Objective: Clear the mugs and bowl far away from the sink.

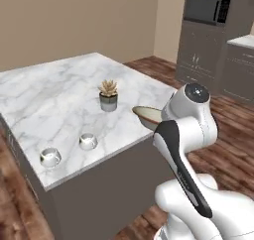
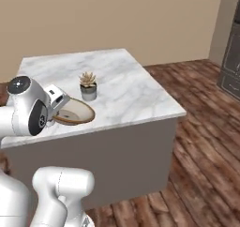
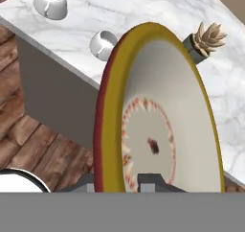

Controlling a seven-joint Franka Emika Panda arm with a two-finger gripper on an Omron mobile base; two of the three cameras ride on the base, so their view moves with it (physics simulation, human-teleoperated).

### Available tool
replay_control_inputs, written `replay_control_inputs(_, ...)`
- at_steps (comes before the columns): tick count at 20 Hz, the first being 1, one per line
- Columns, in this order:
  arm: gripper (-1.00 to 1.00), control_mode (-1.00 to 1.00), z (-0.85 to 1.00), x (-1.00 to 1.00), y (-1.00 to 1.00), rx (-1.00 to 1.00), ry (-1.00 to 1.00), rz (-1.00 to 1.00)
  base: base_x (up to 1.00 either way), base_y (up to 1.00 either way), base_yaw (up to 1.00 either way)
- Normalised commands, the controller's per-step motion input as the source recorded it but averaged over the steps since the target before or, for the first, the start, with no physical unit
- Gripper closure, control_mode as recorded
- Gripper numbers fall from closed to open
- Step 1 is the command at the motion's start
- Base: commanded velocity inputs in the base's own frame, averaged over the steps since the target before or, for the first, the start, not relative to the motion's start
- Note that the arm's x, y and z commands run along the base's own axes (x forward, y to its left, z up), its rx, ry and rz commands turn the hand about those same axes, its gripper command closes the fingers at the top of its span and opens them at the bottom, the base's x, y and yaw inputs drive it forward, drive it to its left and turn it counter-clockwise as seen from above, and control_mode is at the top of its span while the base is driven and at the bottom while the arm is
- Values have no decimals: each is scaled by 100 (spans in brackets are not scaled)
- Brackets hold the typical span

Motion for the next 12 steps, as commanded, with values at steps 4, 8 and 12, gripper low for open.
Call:
replay_control_inputs(4,100,100,0,0,0,0,0,0,28,-87,37)
replay_control_inputs(8,100,100,0,0,0,0,0,0,38,-65,25)
replay_control_inputs(12,100,100,0,0,0,0,0,0,44,-16,32)
